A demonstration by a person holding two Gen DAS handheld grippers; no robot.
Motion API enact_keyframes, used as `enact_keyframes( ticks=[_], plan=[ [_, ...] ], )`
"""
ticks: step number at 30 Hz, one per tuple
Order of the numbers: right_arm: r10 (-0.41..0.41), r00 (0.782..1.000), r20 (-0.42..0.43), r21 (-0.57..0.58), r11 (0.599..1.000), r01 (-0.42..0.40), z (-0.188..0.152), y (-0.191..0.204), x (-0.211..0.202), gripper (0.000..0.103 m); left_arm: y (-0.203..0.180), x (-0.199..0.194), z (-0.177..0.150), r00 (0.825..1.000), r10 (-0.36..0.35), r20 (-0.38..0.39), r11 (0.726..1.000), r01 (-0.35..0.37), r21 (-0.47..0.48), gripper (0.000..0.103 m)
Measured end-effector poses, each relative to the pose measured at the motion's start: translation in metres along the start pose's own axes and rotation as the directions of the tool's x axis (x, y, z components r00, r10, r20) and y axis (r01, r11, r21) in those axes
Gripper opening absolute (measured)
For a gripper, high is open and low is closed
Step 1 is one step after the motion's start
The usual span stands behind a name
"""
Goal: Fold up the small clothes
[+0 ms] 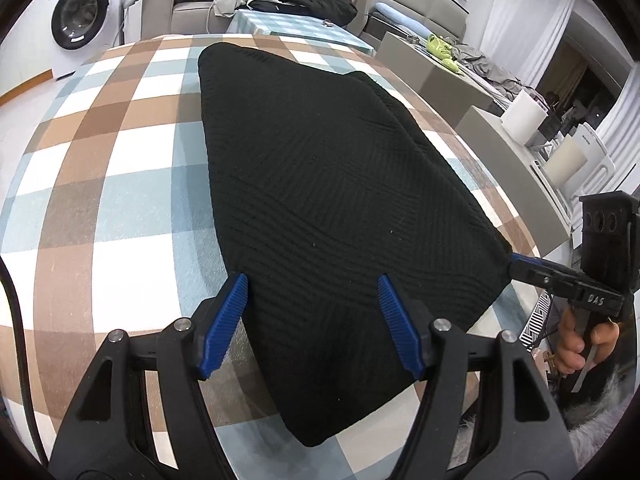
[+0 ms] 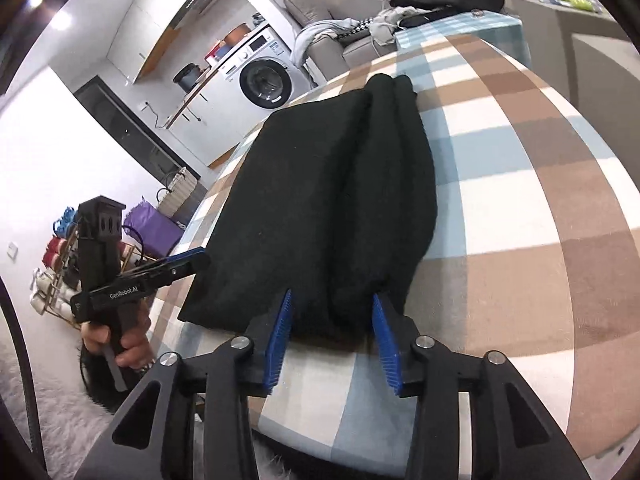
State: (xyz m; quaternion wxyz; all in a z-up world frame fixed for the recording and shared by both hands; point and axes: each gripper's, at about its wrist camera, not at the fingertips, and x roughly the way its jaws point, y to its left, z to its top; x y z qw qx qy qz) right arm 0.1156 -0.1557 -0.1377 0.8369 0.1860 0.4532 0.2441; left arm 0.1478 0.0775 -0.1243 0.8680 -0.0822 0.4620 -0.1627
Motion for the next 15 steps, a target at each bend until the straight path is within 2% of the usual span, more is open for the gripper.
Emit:
enact_keyframes(
  ticks=[3,6,8,11,13,15],
  plan=[
    [-0.027,0.999,-0.031,-0.003,1.000,0.027,0.003,-0.002,0.013,0.043,0.000,0.003,0.001,1.000,0.003,-0.002,1.000,-0.003,0.001,0.064],
    [-0.037,0.999,-0.001,-0.025,0.999,0.037,0.004,0.000,0.015,0.040,0.001,0.004,0.004,1.000,-0.003,0.006,1.000,0.003,-0.007,0.064],
    [-0.033,0.997,0.076,-0.087,0.995,0.040,0.007,0.009,0.013,0.009,0.002,0.005,0.006,1.000,-0.004,0.009,1.000,0.004,-0.013,0.064],
    [-0.030,0.986,0.161,-0.181,0.982,0.059,0.015,0.031,-0.002,0.008,0.002,0.003,0.010,1.000,-0.002,0.018,1.000,0.002,-0.011,0.064],
    [-0.005,0.981,0.193,-0.179,0.983,0.040,0.019,0.033,-0.013,0.007,0.002,0.003,0.011,1.000,-0.004,0.020,1.000,0.004,-0.005,0.064],
    [-0.038,0.981,0.189,-0.151,0.986,0.067,0.017,0.023,-0.014,0.007,0.002,0.005,0.010,1.000,0.002,0.020,1.000,-0.002,0.000,0.064]
  ],
)
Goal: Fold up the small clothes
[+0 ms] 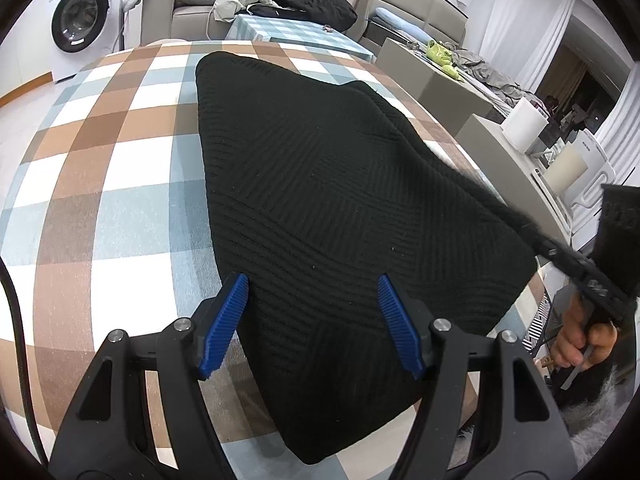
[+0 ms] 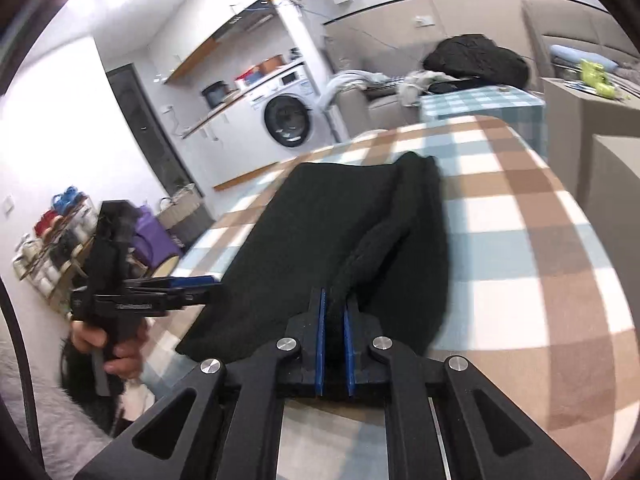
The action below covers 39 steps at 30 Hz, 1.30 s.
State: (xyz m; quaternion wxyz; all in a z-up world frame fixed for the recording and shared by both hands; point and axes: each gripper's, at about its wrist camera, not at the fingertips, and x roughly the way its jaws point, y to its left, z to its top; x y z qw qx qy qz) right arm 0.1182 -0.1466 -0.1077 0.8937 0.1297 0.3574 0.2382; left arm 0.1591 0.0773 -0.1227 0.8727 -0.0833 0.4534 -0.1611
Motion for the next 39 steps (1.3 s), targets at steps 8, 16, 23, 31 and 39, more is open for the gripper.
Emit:
enact_keyframes(
  ticks=[8,16,23,31,39],
  plan=[
    [-0.050,0.993,-0.104,0.162,0.985,0.066,-0.011,-0.029,0.013,0.015,0.004,0.003,-0.003,1.000,0.014,-0.007,1.000,-0.015,-0.015,0.064],
    [-0.011,0.989,-0.149,0.154,0.987,0.034,-0.013,-0.030,0.024,0.024,0.007,0.005,-0.003,1.000,0.027,-0.008,0.999,-0.027,-0.025,0.064],
    [-0.053,0.989,-0.140,0.176,0.981,0.078,-0.020,-0.042,0.018,0.017,0.011,0.005,-0.005,0.999,0.035,-0.015,0.999,-0.035,-0.030,0.064],
    [0.082,0.992,-0.094,0.122,0.990,-0.070,0.038,-0.017,0.050,0.027,0.007,0.002,0.000,0.999,0.033,0.004,0.999,-0.033,-0.026,0.064],
    [0.025,0.960,-0.280,0.053,0.999,-0.010,0.067,-0.011,0.133,0.010,0.009,-0.006,0.003,0.997,0.059,0.040,0.998,-0.058,-0.023,0.064]
  ],
)
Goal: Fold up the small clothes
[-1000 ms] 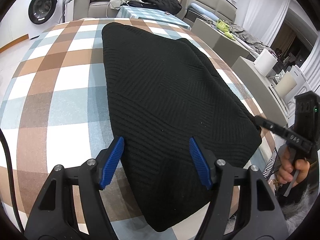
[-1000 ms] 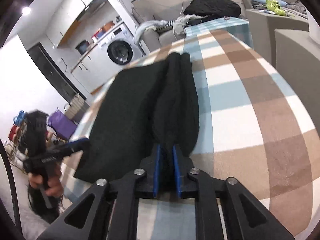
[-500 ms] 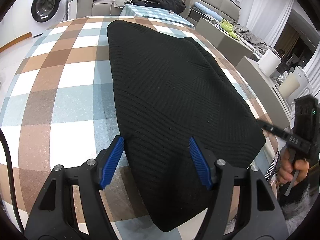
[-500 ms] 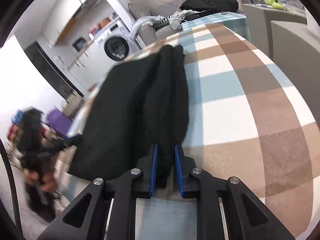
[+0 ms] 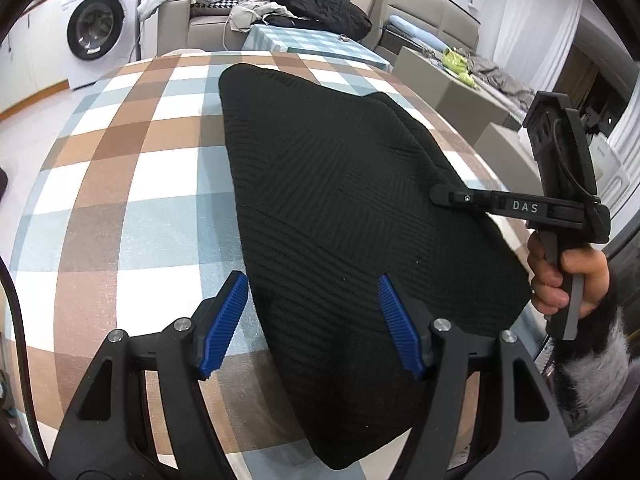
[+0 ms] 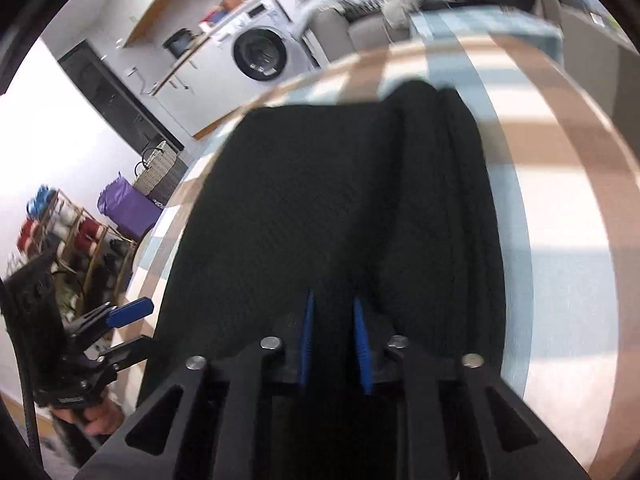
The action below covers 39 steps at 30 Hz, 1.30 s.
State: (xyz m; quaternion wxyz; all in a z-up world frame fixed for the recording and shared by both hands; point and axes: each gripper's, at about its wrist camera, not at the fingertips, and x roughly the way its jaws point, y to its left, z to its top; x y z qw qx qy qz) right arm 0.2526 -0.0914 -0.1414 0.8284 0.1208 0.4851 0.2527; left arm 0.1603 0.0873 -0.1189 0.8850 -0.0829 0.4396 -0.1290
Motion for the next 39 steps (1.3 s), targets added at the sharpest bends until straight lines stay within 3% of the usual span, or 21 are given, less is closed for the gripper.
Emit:
enact_keyframes(
  ticks=[2,4,6,9,13,17,23,26,29,31,35,39],
  plan=[
    [0.043,0.998,0.047,-0.018,0.999,-0.042,0.007,0.006,-0.011,0.008,0.006,-0.001,0.002,1.000,-0.014,0.000,0.999,0.014,-0.031,0.064],
    [0.023,0.995,0.100,-0.058,0.998,-0.017,0.012,0.010,-0.023,0.008,0.009,-0.001,0.004,1.000,-0.019,0.002,0.999,0.020,-0.043,0.064],
    [-0.046,0.996,0.082,-0.034,0.998,0.049,0.013,-0.001,-0.017,0.008,0.011,0.001,0.004,1.000,-0.018,0.000,0.999,0.018,-0.043,0.064],
    [-0.066,0.997,0.032,0.022,0.998,0.065,0.008,-0.015,-0.002,0.009,0.013,0.008,0.003,1.000,-0.007,-0.023,0.999,0.006,-0.051,0.064],
    [0.019,0.999,0.030,0.068,0.997,-0.021,-0.008,-0.020,-0.014,0.017,0.009,0.006,-0.004,0.999,-0.017,-0.031,0.999,0.015,-0.043,0.064],
    [0.109,0.994,0.025,0.055,0.992,-0.110,-0.044,-0.016,-0.034,0.027,-0.002,0.003,-0.017,0.996,-0.056,-0.064,0.998,0.056,0.001,0.064],
    [0.140,0.988,0.069,0.050,0.988,-0.143,-0.081,-0.008,-0.053,0.030,-0.021,-0.005,-0.038,0.995,-0.051,-0.080,0.995,0.058,0.084,0.065],
    [0.115,0.989,0.091,-0.006,0.993,-0.115,-0.085,0.003,-0.053,0.028,-0.023,-0.007,-0.042,0.997,-0.044,-0.069,0.995,0.050,0.091,0.066],
    [0.052,0.992,0.115,-0.080,0.996,-0.043,-0.085,0.015,-0.052,0.007,-0.026,-0.011,-0.048,0.998,-0.018,-0.060,0.993,0.025,0.114,0.066],
    [0.056,0.986,0.155,-0.083,0.996,-0.044,-0.084,0.010,-0.065,0.007,-0.026,-0.016,-0.050,0.999,0.015,-0.049,0.991,-0.008,0.135,0.066],
    [0.011,0.993,0.118,-0.087,0.996,-0.001,-0.087,0.004,-0.066,0.009,-0.024,-0.038,-0.052,0.997,0.060,0.049,0.987,-0.067,0.144,0.066],
    [0.080,0.990,0.115,-0.083,0.994,-0.071,-0.092,-0.001,-0.069,0.016,-0.030,-0.048,-0.049,0.996,0.012,0.093,0.988,-0.026,0.153,0.066]
  ],
)
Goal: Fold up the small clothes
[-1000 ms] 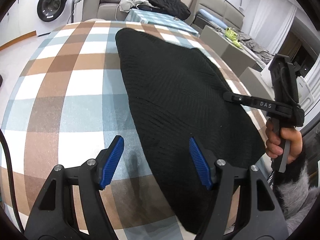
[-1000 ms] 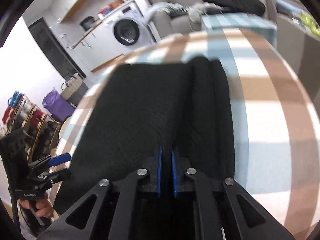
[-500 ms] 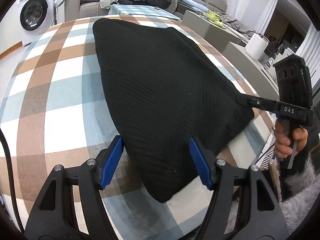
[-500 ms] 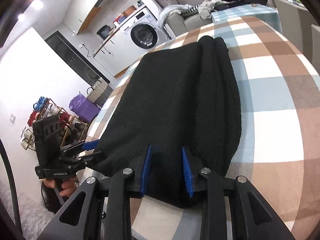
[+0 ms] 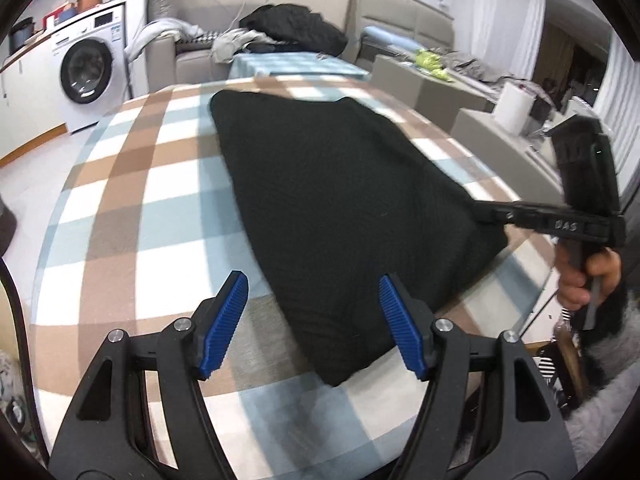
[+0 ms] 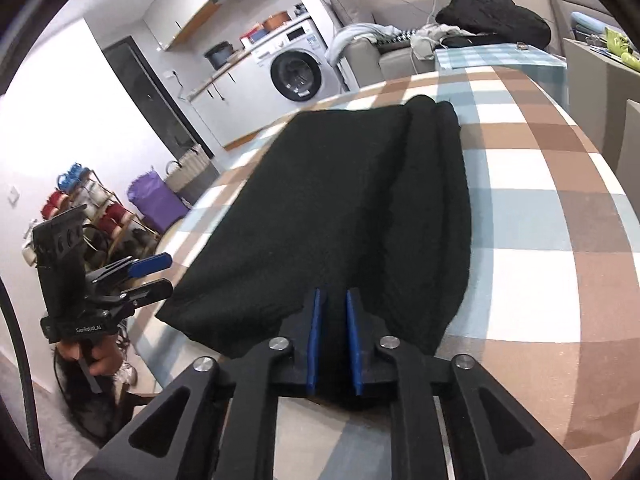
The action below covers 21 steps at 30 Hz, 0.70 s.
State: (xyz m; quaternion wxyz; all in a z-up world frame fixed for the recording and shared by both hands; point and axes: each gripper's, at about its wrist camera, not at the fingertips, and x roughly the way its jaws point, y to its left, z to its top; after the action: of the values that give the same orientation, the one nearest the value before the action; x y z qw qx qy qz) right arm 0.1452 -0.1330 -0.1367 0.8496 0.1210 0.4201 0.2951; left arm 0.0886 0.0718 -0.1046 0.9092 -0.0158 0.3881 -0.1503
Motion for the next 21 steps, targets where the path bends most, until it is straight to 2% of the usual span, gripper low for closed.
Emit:
enact_keyframes(
  ticks=[5,9,14,15,17,19,21],
  plan=[
    [0.036,0.999,0.002,-0.028,0.999,-0.035,-0.005,0.007,-0.002,0.032,-0.013,0.012,-0.006,0.999,-0.047,-0.016,0.998,0.048,0.028,0.066],
    [0.054,0.999,0.002,-0.041,0.998,-0.054,-0.015,0.007,-0.002,0.035,-0.014,0.025,-0.016,0.997,-0.071,-0.041,0.997,0.072,0.023,0.066],
    [0.032,0.999,0.013,-0.089,0.996,-0.031,-0.018,0.013,0.001,0.035,-0.012,0.028,-0.019,0.996,-0.076,-0.042,0.997,0.077,0.023,0.067],
    [0.022,1.000,0.020,-0.106,0.994,-0.020,-0.018,0.015,0.001,0.034,-0.012,0.028,-0.019,0.996,-0.073,-0.043,0.997,0.074,0.027,0.067],
    [0.009,0.999,0.040,-0.168,0.986,-0.002,-0.018,0.024,0.001,0.013,-0.014,0.030,-0.020,0.997,-0.061,-0.051,0.997,0.063,0.038,0.067],
    [0.011,0.997,0.071,-0.198,0.980,0.003,-0.017,0.029,-0.005,0.006,-0.014,0.031,-0.021,0.997,-0.051,-0.056,0.997,0.054,0.050,0.068],
    [0.012,0.996,0.093,-0.194,0.981,0.007,-0.015,0.028,-0.012,0.006,-0.015,0.031,-0.022,0.998,-0.045,-0.054,0.997,0.048,0.056,0.068]
  ],
)
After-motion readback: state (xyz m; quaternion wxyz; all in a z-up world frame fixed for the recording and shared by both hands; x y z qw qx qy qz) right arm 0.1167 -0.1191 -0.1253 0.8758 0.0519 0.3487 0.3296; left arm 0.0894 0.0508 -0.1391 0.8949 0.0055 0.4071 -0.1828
